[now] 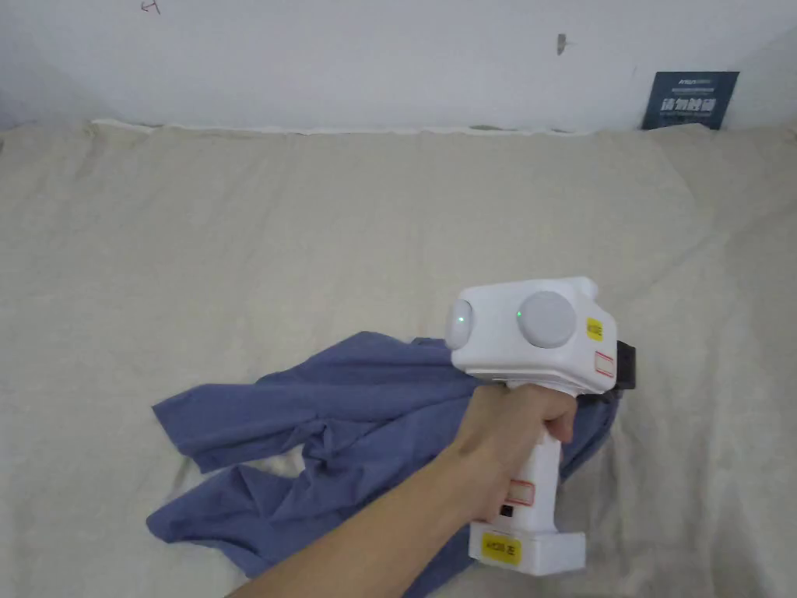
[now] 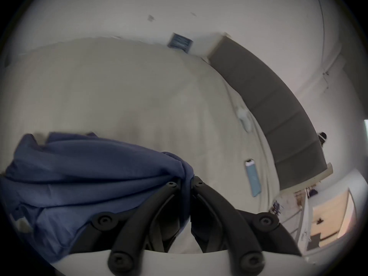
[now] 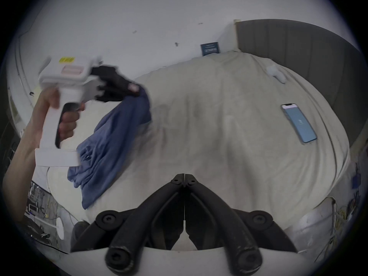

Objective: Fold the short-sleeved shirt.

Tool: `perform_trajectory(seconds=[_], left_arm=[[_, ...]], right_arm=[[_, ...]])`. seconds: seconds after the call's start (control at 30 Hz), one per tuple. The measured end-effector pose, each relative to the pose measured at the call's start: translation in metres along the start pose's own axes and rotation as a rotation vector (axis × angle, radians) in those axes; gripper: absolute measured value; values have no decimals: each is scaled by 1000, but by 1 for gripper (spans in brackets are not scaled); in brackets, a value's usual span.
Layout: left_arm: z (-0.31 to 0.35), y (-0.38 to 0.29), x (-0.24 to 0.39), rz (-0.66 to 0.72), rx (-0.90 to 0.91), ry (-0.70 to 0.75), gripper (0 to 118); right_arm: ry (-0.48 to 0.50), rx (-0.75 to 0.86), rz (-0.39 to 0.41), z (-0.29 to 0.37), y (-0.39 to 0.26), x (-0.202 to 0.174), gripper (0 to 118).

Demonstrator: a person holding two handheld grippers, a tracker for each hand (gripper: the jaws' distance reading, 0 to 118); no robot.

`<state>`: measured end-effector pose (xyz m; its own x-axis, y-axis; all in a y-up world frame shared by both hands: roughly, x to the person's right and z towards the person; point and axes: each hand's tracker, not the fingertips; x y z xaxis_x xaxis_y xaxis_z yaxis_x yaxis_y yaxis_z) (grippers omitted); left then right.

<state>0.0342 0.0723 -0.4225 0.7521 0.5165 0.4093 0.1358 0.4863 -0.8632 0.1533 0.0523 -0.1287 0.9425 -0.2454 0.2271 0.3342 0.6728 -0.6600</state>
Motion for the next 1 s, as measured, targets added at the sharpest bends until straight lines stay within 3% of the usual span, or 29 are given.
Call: perform_trajectory(seconds=[0.1,0.23,0.27,0.33,0.37,0.43,0.57,0.63,0.77,0.83,0.87,0.93,1.0], left_arm=[[-59,-6,41,-69,-55,-34,6],[-105,-17,58,-60,-95,-37,7],[-111,-21,55,-85,-102,15,21],[-111,-29,47,-128,-84,116,100],[-107,-33,43,-160,-105,131,118],[-82,-34,25,-175,-86,153,109],[-2,-41,-17,-177,-53,160,109],[74,-59,-30,-179,-25,223,109],[165,-110,-86,-168,-26,420,108],[193,-140,-124,-150,-16,532,100],[197,-150,-142,-125,-28,563,78],[206,-174,-176,-74,-85,622,0],[216,-214,-173,-41,-71,668,0]], right_arm=[[-25,-9,-39,-2,0,16,0],[-47,-19,-78,-7,-1,31,0],[-51,-23,-85,-8,-1,32,0],[-54,-29,-98,-7,-1,33,0],[-49,-30,-99,-6,-1,33,0],[-45,-22,-88,-4,-1,29,0],[-21,-17,-55,-2,-1,16,0],[8,-16,-37,2,-1,6,0],[40,-6,17,6,-3,-15,0],[59,-5,35,7,-6,-25,0],[63,-11,44,6,-8,-29,0],[70,-19,56,5,-12,-37,0],[78,-28,61,7,-15,-43,0]])
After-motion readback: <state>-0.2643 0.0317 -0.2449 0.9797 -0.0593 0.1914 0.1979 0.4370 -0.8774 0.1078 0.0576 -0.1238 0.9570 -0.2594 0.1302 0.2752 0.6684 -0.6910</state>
